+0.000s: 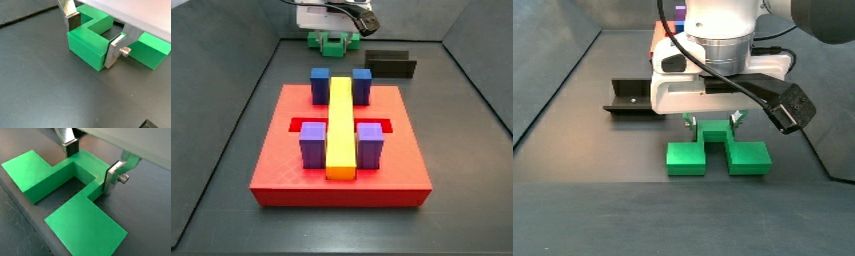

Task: Pick up the green object. Move up. Place the green object on the fixture. Regrasp the green object. Move to above the board. Insert the green object.
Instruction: Pick up the green object.

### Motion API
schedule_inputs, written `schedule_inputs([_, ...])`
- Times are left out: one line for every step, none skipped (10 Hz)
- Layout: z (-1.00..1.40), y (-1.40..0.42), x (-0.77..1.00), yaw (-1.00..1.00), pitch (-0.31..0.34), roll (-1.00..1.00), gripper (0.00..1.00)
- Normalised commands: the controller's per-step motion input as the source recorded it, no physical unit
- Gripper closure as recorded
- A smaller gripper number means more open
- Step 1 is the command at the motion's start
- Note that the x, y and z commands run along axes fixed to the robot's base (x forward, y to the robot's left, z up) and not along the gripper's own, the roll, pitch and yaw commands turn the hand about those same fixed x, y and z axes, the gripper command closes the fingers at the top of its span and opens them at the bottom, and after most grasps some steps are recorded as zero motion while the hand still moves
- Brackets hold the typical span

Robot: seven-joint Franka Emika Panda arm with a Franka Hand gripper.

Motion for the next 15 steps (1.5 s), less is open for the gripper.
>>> schedule_inputs([0.00,0.00,0.00,0.00,0.000,0.00,1.00])
schedule_inputs([0.00,0.00,0.00,0.00,0.000,0.00,1.00])
schedule_inputs([0.00,0.00,0.00,0.00,0.000,0.00,1.00])
schedule_inputs([0.00,0.00,0.00,0.00,0.000,0.00,1.00])
schedule_inputs([0.00,0.00,0.00,0.00,0.000,0.00,1.00])
schedule_inputs([0.00,0.00,0.00,0.00,0.000,0.00,1.00])
schedule_inputs([0.00,0.00,0.00,0.00,0.000,0.00,1.00])
schedule_inputs([0.00,0.00,0.00,0.00,0.000,0.00,1.00])
schedule_inputs([0.00,0.00,0.00,0.00,0.000,0.00,1.00])
schedule_inputs([0.00,0.00,0.00,0.00,0.000,0.00,1.00])
schedule_inputs([0.00,0.00,0.00,0.00,0.000,0.00,1.00])
schedule_inputs([0.00,0.00,0.00,0.00,0.000,0.00,1.00])
schedule_inputs([0.00,0.00,0.00,0.00,0.000,0.00,1.00])
schedule_inputs([0.00,0.00,0.00,0.00,0.000,0.00,1.00])
schedule_inputs([0.00,0.00,0.00,0.00,0.000,0.00,1.00])
